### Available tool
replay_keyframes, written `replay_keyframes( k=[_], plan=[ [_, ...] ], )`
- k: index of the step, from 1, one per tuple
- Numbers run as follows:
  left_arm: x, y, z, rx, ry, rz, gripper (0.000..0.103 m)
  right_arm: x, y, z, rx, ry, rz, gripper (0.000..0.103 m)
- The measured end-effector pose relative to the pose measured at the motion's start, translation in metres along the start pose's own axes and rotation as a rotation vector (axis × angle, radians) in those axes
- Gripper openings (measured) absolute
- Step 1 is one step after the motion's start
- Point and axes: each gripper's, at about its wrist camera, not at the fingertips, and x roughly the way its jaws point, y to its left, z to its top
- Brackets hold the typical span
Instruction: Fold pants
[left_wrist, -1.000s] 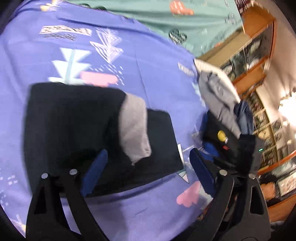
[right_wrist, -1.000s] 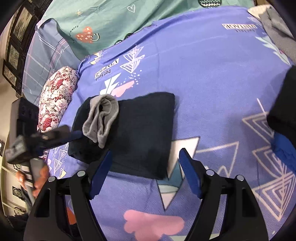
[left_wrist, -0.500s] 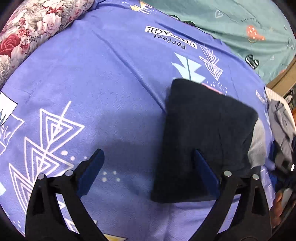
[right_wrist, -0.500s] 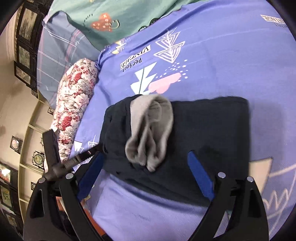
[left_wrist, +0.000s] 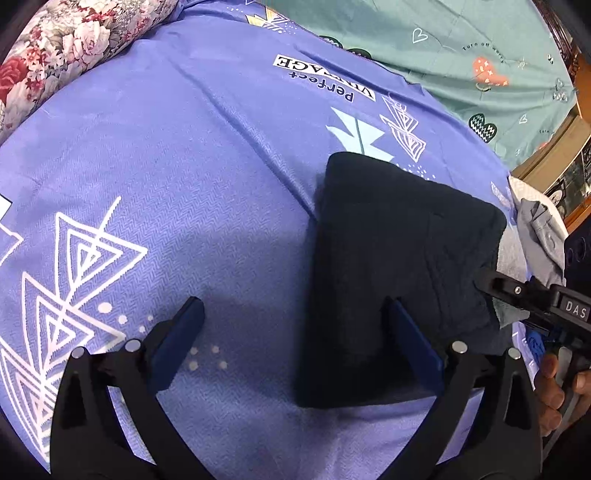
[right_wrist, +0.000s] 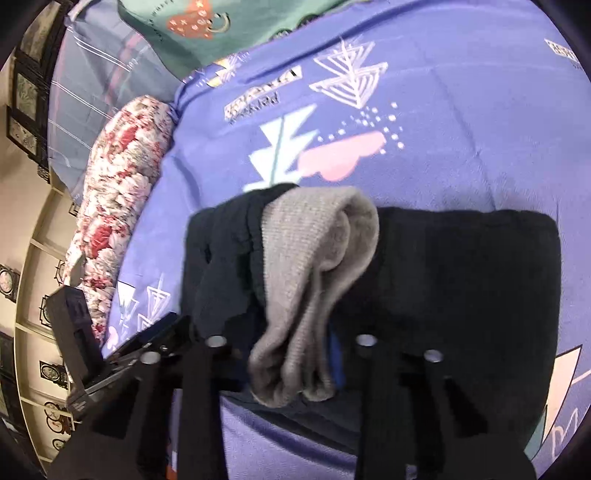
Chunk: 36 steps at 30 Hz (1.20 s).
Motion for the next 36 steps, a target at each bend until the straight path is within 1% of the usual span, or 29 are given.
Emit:
replay_keyframes(
  k=[3, 5, 6, 8, 9, 10, 12, 13, 15, 16, 17, 19, 20, 21, 23, 27, 28, 29, 30, 31, 32, 34, 36],
  plan=[
    [-0.004, 0.007, 0.000, -0.040, -0.015, -0.043, 0.101, -0.013, 0.008, 0.003, -0.012, -0.045, 0.076, 0.023],
    [-0.006, 0.012, 0.000, -0.072, -0.026, -0.075, 0.101, -0.026, 0.015, 0.003, -0.023, -0.076, 0.145, 0.021],
    [-0.009, 0.017, -0.001, -0.105, -0.043, -0.067, 0.101, -0.034, 0.020, 0.003, -0.036, -0.092, 0.170, 0.021],
    [-0.016, 0.022, -0.003, -0.155, -0.087, 0.005, 0.101, -0.056, 0.028, 0.000, -0.067, -0.136, 0.216, 0.020],
    [-0.018, 0.026, -0.003, -0.177, -0.095, 0.001, 0.101, -0.067, 0.029, 0.000, -0.079, -0.158, 0.228, 0.020],
    [-0.018, 0.031, -0.003, -0.197, -0.089, -0.030, 0.101, -0.078, 0.028, -0.001, -0.084, -0.180, 0.235, 0.020],
    [-0.020, 0.036, -0.003, -0.220, -0.102, -0.052, 0.101, -0.096, 0.010, -0.004, -0.053, -0.212, 0.240, 0.020],
    [-0.019, 0.035, -0.003, -0.219, -0.105, -0.045, 0.101, -0.100, -0.003, -0.006, -0.023, -0.214, 0.238, 0.020],
    [-0.017, 0.027, -0.003, -0.189, -0.094, -0.011, 0.101, -0.103, -0.040, -0.012, 0.065, -0.207, 0.198, 0.020],
    [-0.014, 0.024, -0.002, -0.175, -0.087, -0.006, 0.101, -0.101, -0.056, -0.014, 0.108, -0.199, 0.168, 0.020],
    [-0.013, 0.021, -0.001, -0.162, -0.079, -0.003, 0.101, -0.098, -0.076, -0.018, 0.150, -0.189, 0.121, 0.020],
    [-0.011, 0.016, -0.001, -0.140, -0.069, 0.013, 0.101, -0.092, -0.098, -0.024, 0.199, -0.171, 0.059, 0.021],
    [-0.010, 0.016, 0.000, -0.137, -0.068, 0.019, 0.101, -0.083, -0.108, -0.027, 0.217, -0.143, 0.064, 0.023],
    [-0.009, 0.015, 0.000, -0.135, -0.067, 0.023, 0.101, -0.076, -0.111, -0.029, 0.210, -0.120, 0.059, 0.026],
    [-0.006, 0.013, 0.002, -0.131, -0.062, 0.033, 0.101, -0.066, -0.111, -0.030, 0.190, -0.105, 0.001, 0.030],
    [-0.004, 0.002, 0.005, -0.099, -0.037, 0.082, 0.101, -0.069, -0.108, -0.028, 0.206, -0.083, 0.011, 0.036],
    [-0.004, 0.000, 0.006, -0.094, -0.027, 0.087, 0.101, -0.071, -0.107, -0.028, 0.197, -0.079, 0.003, 0.038],
    [-0.004, -0.002, 0.007, -0.090, -0.020, 0.080, 0.101, -0.075, -0.104, -0.029, 0.177, -0.082, -0.013, 0.042],
    [-0.005, -0.006, 0.010, -0.085, -0.016, 0.056, 0.101, -0.082, -0.102, -0.029, 0.160, -0.098, -0.030, 0.045],
    [-0.006, -0.012, 0.013, -0.079, -0.018, 0.036, 0.101, -0.091, -0.098, -0.029, 0.145, -0.132, -0.065, 0.052],
    [-0.008, -0.018, 0.017, -0.069, -0.021, 0.022, 0.101, -0.098, -0.098, -0.028, 0.128, -0.172, -0.107, 0.055],
    [-0.010, -0.039, 0.026, -0.032, -0.026, -0.016, 0.101, -0.116, -0.091, -0.025, 0.083, -0.278, -0.202, 0.057],
    [-0.006, -0.061, 0.035, 0.011, -0.022, -0.055, 0.101, -0.121, -0.090, -0.019, 0.062, -0.316, -0.238, 0.057]
  ],
)
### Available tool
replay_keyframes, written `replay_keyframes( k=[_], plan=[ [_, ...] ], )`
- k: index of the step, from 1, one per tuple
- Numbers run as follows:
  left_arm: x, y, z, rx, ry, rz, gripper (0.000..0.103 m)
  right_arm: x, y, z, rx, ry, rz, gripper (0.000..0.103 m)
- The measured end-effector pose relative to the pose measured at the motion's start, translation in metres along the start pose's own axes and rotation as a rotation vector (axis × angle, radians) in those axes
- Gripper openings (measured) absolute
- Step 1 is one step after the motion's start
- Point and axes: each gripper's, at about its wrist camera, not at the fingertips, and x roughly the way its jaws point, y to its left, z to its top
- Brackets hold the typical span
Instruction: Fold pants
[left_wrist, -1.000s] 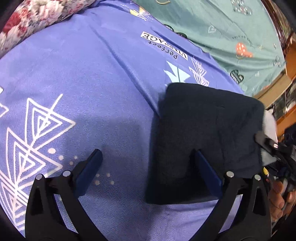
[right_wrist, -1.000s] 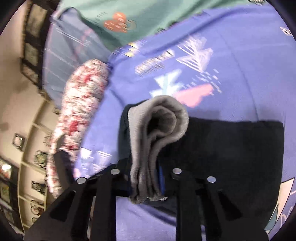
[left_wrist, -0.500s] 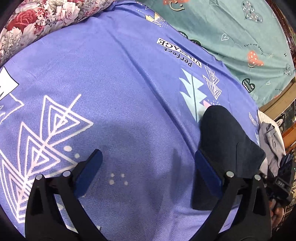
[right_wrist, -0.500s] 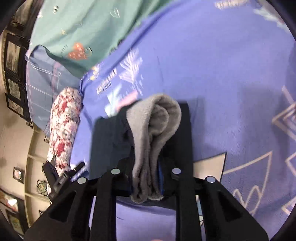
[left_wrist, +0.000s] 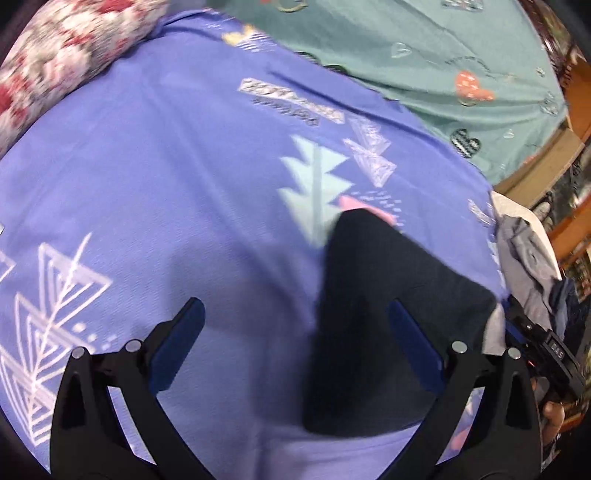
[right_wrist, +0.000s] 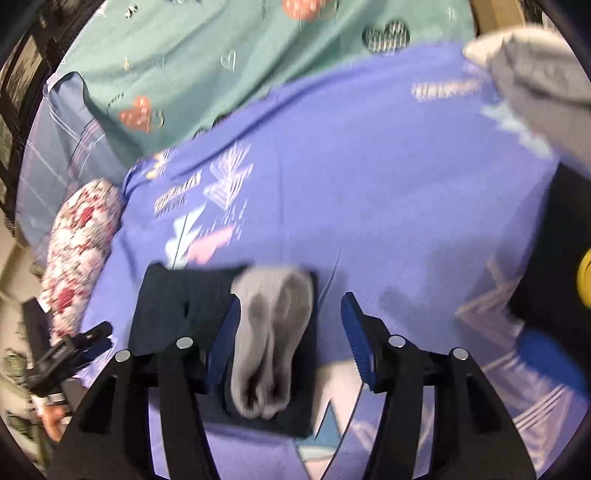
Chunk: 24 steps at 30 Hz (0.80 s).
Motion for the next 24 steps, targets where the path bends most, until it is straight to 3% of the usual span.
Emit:
replay_keyframes(
  k=[3, 7, 12, 16, 20, 24],
  plan=[
    [0.014, -0.026, 0.008, 0.033, 0.029, -0.045, 0.101, 0.007, 0.018, 0.008, -0.051, 0.013, 0.057, 0.052],
    [0.044, -0.044, 0.015, 0.043, 0.089, -0.045, 0.101, 0.021, 0.049, 0.014, -0.133, 0.020, 0.125, 0.040],
    [0.076, -0.040, 0.019, -0.016, 0.171, -0.050, 0.101, 0.036, 0.055, 0.021, -0.151, 0.047, 0.139, 0.040],
    [0.092, -0.033, 0.017, -0.037, 0.213, -0.055, 0.101, 0.051, 0.044, 0.018, -0.184, 0.080, 0.031, 0.037],
    [0.094, -0.041, 0.017, 0.014, 0.213, -0.019, 0.101, 0.062, 0.040, 0.005, -0.306, 0.065, -0.095, 0.047],
    [0.086, -0.040, 0.015, -0.011, 0.241, -0.037, 0.101, 0.056, 0.034, 0.006, -0.250, 0.060, -0.060, 0.048]
  ],
)
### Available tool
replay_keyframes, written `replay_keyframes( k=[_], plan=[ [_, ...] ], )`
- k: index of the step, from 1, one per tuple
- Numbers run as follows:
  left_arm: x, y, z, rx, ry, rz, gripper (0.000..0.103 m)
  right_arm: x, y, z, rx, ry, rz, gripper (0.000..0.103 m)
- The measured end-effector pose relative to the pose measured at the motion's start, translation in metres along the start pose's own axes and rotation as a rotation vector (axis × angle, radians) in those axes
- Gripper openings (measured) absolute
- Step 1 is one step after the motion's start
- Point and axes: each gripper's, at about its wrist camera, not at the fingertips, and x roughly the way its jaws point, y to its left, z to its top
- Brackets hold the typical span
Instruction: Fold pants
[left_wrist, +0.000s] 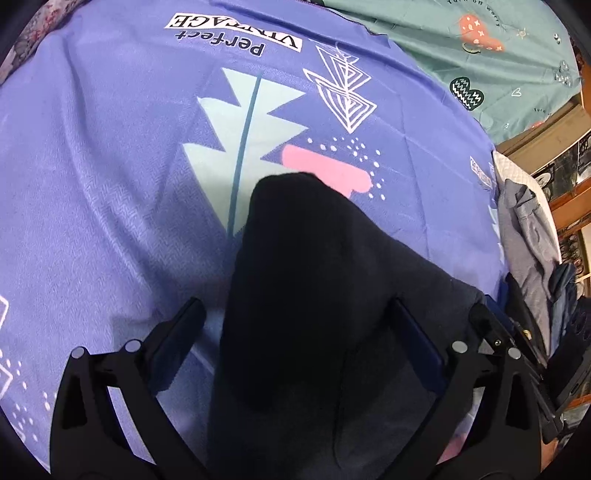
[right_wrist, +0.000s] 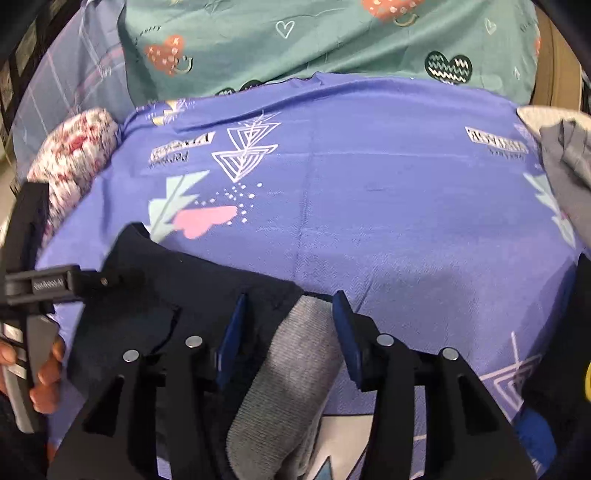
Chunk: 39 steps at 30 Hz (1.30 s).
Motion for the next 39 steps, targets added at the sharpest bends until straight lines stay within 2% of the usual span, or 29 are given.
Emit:
replay_keyframes(
  k=[3, 6, 9, 10, 15, 19, 21, 24, 28, 31, 32, 35, 37, 39],
  plan=[
    [-0.019, -0.005, -0.008, 0.037, -0.016, -0.029, 0.101, -0.022, -0.013, 0.000, 0.119, -0.019, 0.114, 0.049],
    [-0.038, -0.011, -0.021, 0.076, -0.060, -0.040, 0.101, -0.048, -0.005, -0.006, 0.077, -0.075, 0.135, 0.049],
    [-0.044, -0.014, -0.032, 0.107, -0.070, -0.040, 0.101, -0.058, 0.005, -0.018, 0.035, -0.054, 0.210, 0.048],
    [-0.043, -0.015, -0.035, 0.120, -0.069, -0.038, 0.101, -0.058, 0.007, -0.023, 0.019, -0.039, 0.208, 0.048],
    [-0.018, -0.006, -0.046, 0.109, 0.010, 0.024, 0.101, -0.032, 0.001, -0.049, -0.006, 0.068, 0.035, 0.049],
    [-0.016, -0.004, -0.053, 0.117, 0.011, 0.019, 0.101, -0.027, -0.012, -0.054, 0.077, 0.099, 0.113, 0.049],
    [-0.017, -0.004, -0.055, 0.114, 0.021, 0.011, 0.101, -0.034, -0.013, -0.051, 0.084, 0.078, 0.126, 0.049],
    [-0.020, -0.004, -0.058, 0.113, 0.019, 0.014, 0.101, -0.057, -0.005, -0.044, 0.055, -0.034, 0.096, 0.049],
    [-0.020, -0.005, -0.062, 0.113, 0.024, 0.012, 0.101, -0.069, 0.006, -0.035, 0.046, -0.093, 0.191, 0.049],
    [-0.020, -0.005, -0.062, 0.101, 0.026, 0.008, 0.101, -0.053, 0.018, -0.032, 0.039, -0.023, 0.309, 0.038],
    [-0.019, -0.005, -0.063, 0.099, 0.027, 0.007, 0.101, -0.047, 0.022, -0.032, 0.033, -0.002, 0.317, 0.035],
    [-0.019, -0.005, -0.063, 0.097, 0.031, 0.005, 0.101, -0.026, 0.026, -0.039, 0.034, 0.088, 0.282, 0.028],
    [-0.018, -0.005, -0.063, 0.100, 0.031, 0.007, 0.101, -0.024, 0.020, -0.045, 0.030, 0.109, 0.253, 0.019],
    [-0.018, -0.006, -0.064, 0.105, 0.030, 0.007, 0.101, -0.029, 0.013, -0.051, 0.022, 0.109, 0.248, 0.014]
  ],
)
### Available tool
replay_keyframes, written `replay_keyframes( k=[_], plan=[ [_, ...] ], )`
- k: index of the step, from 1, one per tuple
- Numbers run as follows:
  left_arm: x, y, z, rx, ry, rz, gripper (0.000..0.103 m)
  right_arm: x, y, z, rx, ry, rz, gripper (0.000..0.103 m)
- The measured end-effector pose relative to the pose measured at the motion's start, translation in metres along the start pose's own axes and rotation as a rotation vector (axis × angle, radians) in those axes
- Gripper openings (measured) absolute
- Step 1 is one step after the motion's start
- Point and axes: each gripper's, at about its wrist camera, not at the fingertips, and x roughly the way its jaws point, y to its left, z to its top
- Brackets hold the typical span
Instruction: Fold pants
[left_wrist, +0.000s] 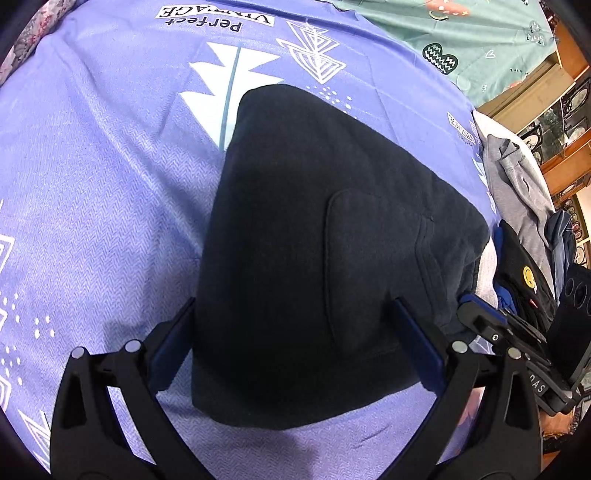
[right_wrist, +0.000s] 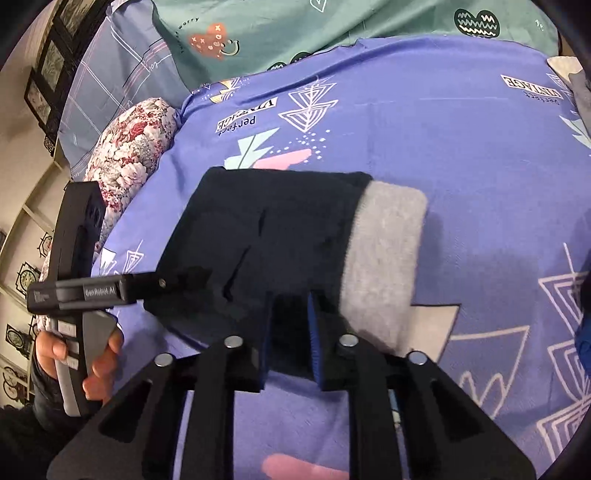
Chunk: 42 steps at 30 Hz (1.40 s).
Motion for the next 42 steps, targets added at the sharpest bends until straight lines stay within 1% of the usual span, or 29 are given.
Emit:
replay_keyframes(
  k=[3, 5, 7, 9, 10, 11, 14, 15, 16, 18, 19, 20, 21, 23, 27, 28, 30, 31, 32, 34, 35, 38, 39, 41, 42],
  plan=[
    [0.001, -0.001, 0.001, 0.002, -0.002, 0.002, 0.101, -0.011, -0.007, -0.006, 0.010, 0.010, 0.012, 0.012],
    [0.001, -0.001, 0.001, 0.002, -0.003, 0.003, 0.101, -0.018, -0.003, -0.007, -0.014, 0.004, 0.016, 0.015],
    [0.001, -0.001, 0.001, 0.002, -0.004, 0.002, 0.101, -0.022, 0.002, -0.011, -0.039, 0.005, 0.031, 0.016],
    [0.002, -0.002, 0.000, 0.009, -0.008, 0.005, 0.101, -0.012, -0.001, -0.013, -0.045, 0.026, 0.014, 0.014],
    [0.003, -0.003, 0.000, 0.015, -0.010, 0.009, 0.101, -0.003, -0.005, -0.015, -0.043, 0.047, 0.014, 0.011],
    [0.003, -0.004, -0.001, 0.024, -0.014, 0.013, 0.101, 0.002, -0.008, -0.016, -0.032, 0.055, 0.029, 0.010],
    [0.001, -0.005, -0.002, 0.022, -0.008, 0.010, 0.101, 0.000, -0.006, -0.016, -0.031, 0.054, 0.023, 0.010],
    [0.000, -0.004, -0.003, 0.016, -0.004, 0.007, 0.101, -0.001, -0.004, -0.015, -0.029, 0.055, 0.018, 0.010],
    [-0.002, -0.003, -0.003, 0.012, -0.001, 0.003, 0.101, -0.003, -0.003, -0.015, -0.024, 0.053, 0.022, 0.013],
    [-0.007, -0.003, -0.007, 0.019, -0.007, -0.002, 0.101, -0.013, 0.005, -0.016, -0.047, 0.032, 0.048, 0.015],
    [-0.010, -0.004, -0.009, 0.032, -0.008, -0.001, 0.101, -0.016, 0.009, -0.017, -0.067, 0.025, 0.041, 0.016],
    [-0.010, -0.004, -0.011, 0.043, -0.007, 0.001, 0.101, -0.015, 0.009, -0.018, -0.079, 0.034, 0.011, 0.016],
    [-0.011, -0.004, -0.014, 0.056, -0.002, 0.004, 0.101, -0.011, 0.006, -0.020, -0.069, 0.049, 0.007, 0.016],
    [-0.011, -0.002, -0.019, 0.065, 0.010, 0.003, 0.101, -0.007, -0.001, -0.022, -0.040, 0.063, 0.034, 0.016],
    [-0.015, 0.000, -0.026, 0.085, -0.016, 0.007, 0.101, -0.010, -0.004, -0.022, -0.012, 0.047, 0.051, 0.016],
    [-0.015, 0.000, -0.026, 0.081, -0.011, 0.010, 0.101, -0.013, -0.004, -0.021, -0.002, 0.037, 0.056, 0.019],
    [-0.018, 0.001, -0.024, 0.060, 0.007, -0.004, 0.101, -0.021, -0.003, -0.019, 0.011, 0.007, 0.083, 0.027],
    [-0.021, 0.001, -0.024, 0.055, 0.007, -0.022, 0.101, -0.026, -0.004, -0.018, 0.018, -0.012, 0.091, 0.035],
    [-0.024, 0.001, -0.024, 0.058, 0.001, -0.028, 0.101, -0.033, -0.005, -0.017, 0.031, -0.041, 0.095, 0.040],
    [-0.027, 0.001, -0.024, 0.070, -0.004, -0.037, 0.101, -0.039, -0.006, -0.015, 0.041, -0.060, 0.108, 0.042],
    [-0.026, 0.002, -0.024, 0.071, 0.001, -0.037, 0.101, -0.039, -0.006, -0.015, 0.041, -0.059, 0.098, 0.042],
    [-0.020, 0.009, -0.025, 0.049, 0.020, -0.033, 0.101, -0.027, -0.010, -0.019, 0.044, -0.017, 0.032, 0.042],
    [-0.021, 0.011, -0.026, 0.048, 0.010, -0.042, 0.101, -0.022, -0.013, -0.021, 0.053, 0.000, 0.019, 0.042],
    [-0.022, 0.010, -0.028, 0.051, 0.010, -0.040, 0.101, -0.018, -0.017, -0.024, 0.074, 0.018, 0.026, 0.042],
    [-0.021, 0.010, -0.026, 0.047, 0.025, -0.053, 0.101, -0.019, -0.018, -0.024, 0.081, 0.016, 0.034, 0.042]
  ],
)
